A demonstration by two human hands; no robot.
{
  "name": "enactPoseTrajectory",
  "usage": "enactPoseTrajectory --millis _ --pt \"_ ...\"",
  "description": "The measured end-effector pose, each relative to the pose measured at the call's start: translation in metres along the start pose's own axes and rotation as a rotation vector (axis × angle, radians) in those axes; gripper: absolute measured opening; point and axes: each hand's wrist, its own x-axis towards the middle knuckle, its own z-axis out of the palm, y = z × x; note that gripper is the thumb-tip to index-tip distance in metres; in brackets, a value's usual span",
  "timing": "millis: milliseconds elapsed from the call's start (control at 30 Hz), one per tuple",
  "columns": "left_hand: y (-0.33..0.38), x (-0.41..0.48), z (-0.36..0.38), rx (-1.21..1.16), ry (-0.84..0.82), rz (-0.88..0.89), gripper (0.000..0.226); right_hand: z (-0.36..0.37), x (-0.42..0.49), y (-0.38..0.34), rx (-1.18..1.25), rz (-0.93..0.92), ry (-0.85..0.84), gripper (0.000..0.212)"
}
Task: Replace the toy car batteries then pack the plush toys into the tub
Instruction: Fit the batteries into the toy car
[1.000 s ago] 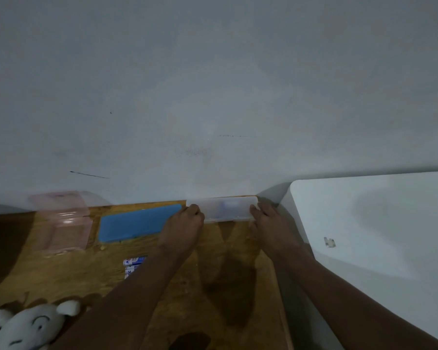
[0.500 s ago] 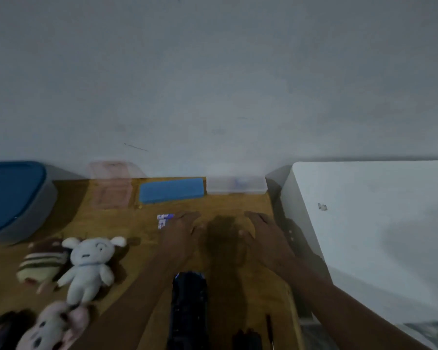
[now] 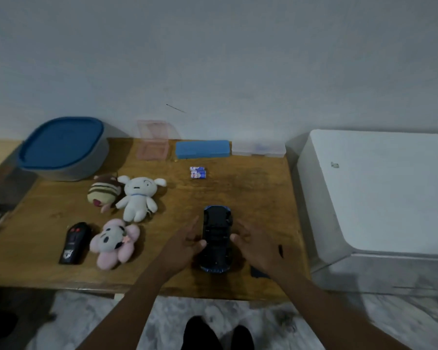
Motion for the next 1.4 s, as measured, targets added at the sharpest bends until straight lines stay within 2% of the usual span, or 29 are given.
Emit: enactPoseTrajectory --millis 233,400,533,733,833,967,1133,1233,1333,1400 --pt "-0.003 0.006 0.001 -0.123 -0.109 0.001 0.071 0.027 -0.002 -0.004 0.319 0.128 0.011 0.048" --pt "0.001 0.009 -0.008 -0.207 -0.183 0.026 0.07 0.035 0.002 -0.01 0.375 0.159 0.031 0.049" --pt "0.004 0.006 -0.025 -0.226 -0.221 0.105 0.066 0.036 -0.001 -0.026 0.392 0.114 0.05 0.047" --pt "0.018 0.007 -0.066 -0.234 -0.241 0.206 0.085 0.034 0.003 -0.073 0.391 -0.003 0.117 0.045" --pt "0.024 0.01 -0.082 -0.173 -0.263 0.223 0.109 0.035 0.006 -0.09 0.402 -0.051 0.097 0.045" --pt "0.031 0.021 -0.097 -0.12 -0.304 0.25 0.122 0.033 0.019 -0.103 0.403 -0.073 0.058 0.047" --pt "0.027 0.046 -0.1 -0.217 -0.274 0.221 0.122 0.024 0.048 -0.105 0.328 -0.072 0.02 0.049" --pt "0.022 0.06 -0.099 -0.303 -0.24 0.187 0.122 0.018 0.071 -0.105 0.263 -0.104 -0.012 0.041" --pt "0.019 0.074 -0.102 -0.342 -0.203 0.191 0.121 0.015 0.103 -0.103 0.155 -0.121 0.087 0.029" --pt "0.02 0.081 -0.105 -0.365 -0.178 0.187 0.121 0.012 0.126 -0.102 -0.069 -0.167 0.209 0.025"
